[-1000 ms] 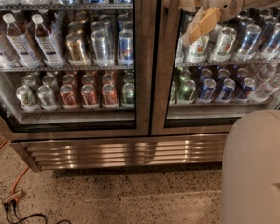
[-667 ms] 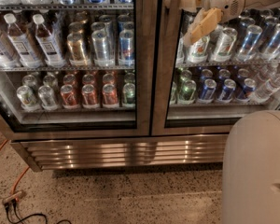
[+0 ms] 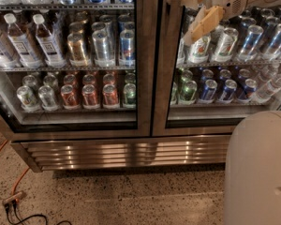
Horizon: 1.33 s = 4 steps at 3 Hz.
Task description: Open right fridge door
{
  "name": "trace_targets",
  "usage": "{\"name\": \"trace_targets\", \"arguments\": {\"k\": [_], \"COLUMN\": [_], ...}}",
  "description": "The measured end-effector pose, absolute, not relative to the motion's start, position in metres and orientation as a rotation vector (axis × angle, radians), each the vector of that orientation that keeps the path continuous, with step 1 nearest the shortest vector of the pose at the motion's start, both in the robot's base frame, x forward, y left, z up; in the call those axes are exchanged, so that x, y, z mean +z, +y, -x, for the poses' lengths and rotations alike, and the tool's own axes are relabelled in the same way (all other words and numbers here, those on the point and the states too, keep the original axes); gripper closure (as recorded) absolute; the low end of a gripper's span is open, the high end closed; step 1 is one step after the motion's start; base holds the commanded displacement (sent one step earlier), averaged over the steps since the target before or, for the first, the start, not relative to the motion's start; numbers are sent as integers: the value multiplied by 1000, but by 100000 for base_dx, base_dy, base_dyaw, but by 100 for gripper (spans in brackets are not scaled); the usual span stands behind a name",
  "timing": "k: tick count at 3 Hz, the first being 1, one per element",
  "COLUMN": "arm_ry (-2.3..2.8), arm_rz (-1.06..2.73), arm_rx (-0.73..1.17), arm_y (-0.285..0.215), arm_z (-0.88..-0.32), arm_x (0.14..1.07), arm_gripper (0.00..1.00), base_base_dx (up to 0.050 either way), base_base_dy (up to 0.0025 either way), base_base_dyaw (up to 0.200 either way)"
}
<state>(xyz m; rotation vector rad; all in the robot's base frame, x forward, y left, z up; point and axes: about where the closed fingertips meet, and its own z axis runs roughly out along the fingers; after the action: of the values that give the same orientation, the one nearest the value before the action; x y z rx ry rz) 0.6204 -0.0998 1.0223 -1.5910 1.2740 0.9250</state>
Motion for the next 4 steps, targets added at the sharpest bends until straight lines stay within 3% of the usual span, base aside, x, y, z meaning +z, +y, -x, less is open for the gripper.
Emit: {"name": "trace_targets", "arguments": {"k": [1, 4], "arm_ry": [1260, 1260], "arm_rz": [1593, 1593], "arm_rx": [917, 917], "arm_y": [-99, -99], "arm_z": [-620, -620], "arm_x": [1025, 1025], "arm_gripper": [19, 89], "base_base_dx": [0, 0], "base_base_dy": [0, 0], "base_base_dyaw": [0, 0]}}
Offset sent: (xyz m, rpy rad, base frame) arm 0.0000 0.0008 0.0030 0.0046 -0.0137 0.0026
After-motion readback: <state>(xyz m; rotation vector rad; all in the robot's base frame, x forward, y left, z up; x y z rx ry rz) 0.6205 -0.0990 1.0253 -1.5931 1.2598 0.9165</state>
